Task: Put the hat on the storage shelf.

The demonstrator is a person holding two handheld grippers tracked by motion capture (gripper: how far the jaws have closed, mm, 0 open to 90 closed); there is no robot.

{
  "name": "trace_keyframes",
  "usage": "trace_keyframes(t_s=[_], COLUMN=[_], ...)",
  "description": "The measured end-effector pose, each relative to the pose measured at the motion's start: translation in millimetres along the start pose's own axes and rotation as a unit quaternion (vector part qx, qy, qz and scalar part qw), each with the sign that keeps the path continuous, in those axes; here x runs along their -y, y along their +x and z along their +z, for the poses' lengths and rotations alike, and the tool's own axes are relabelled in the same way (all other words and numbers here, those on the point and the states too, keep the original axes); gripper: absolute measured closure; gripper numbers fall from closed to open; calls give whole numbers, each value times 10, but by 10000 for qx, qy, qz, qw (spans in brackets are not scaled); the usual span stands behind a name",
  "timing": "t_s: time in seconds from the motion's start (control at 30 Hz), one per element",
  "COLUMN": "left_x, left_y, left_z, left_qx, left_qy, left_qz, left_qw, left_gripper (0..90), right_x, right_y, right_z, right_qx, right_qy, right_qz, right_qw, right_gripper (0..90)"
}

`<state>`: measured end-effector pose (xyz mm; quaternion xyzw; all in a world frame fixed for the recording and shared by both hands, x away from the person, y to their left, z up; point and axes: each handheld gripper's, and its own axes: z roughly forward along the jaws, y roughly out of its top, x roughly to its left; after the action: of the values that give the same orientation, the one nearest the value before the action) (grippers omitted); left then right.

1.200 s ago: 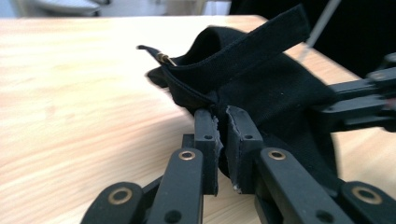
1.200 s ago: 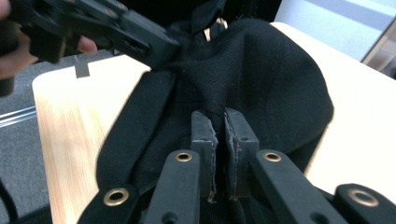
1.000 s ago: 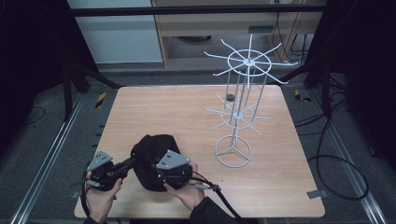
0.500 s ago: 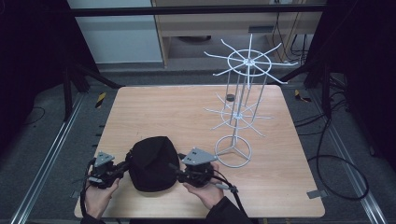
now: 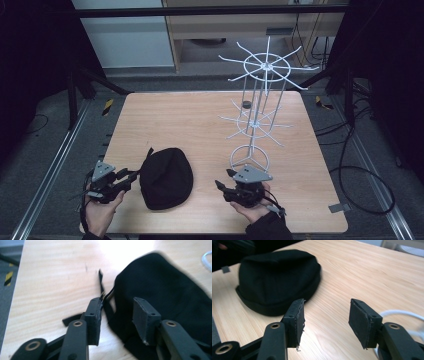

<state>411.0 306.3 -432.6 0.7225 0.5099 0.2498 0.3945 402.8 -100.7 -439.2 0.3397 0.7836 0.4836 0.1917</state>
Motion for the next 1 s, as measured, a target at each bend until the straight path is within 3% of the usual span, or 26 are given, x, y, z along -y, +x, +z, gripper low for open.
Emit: trace_keyframes(t_s=[0.27,0.63,0.73,1.0], left_x=[-195,-395,-457,-433], left_y=[-212,-555,-657,-702], left_z=[-92,109,211,391], left_qx=[248,452,475,409], left_qy=[-254,-2,113,460], left_qz=[91,480,639,785], left_qw=[9993,9978,9968,9950], left_gripper=[497,464,465,445], right_x=[230,431,505,604], right_y=[-288,-639,-778,-949], right_z=[-292,-572,-633,-672], right_qx=[381,1027,1246,1540], right_qy=[8,12,60,176], right_qz=[309,554,655,725], right_qw=[9988,9932,9900,9853], right_gripper=[424,372,359,350])
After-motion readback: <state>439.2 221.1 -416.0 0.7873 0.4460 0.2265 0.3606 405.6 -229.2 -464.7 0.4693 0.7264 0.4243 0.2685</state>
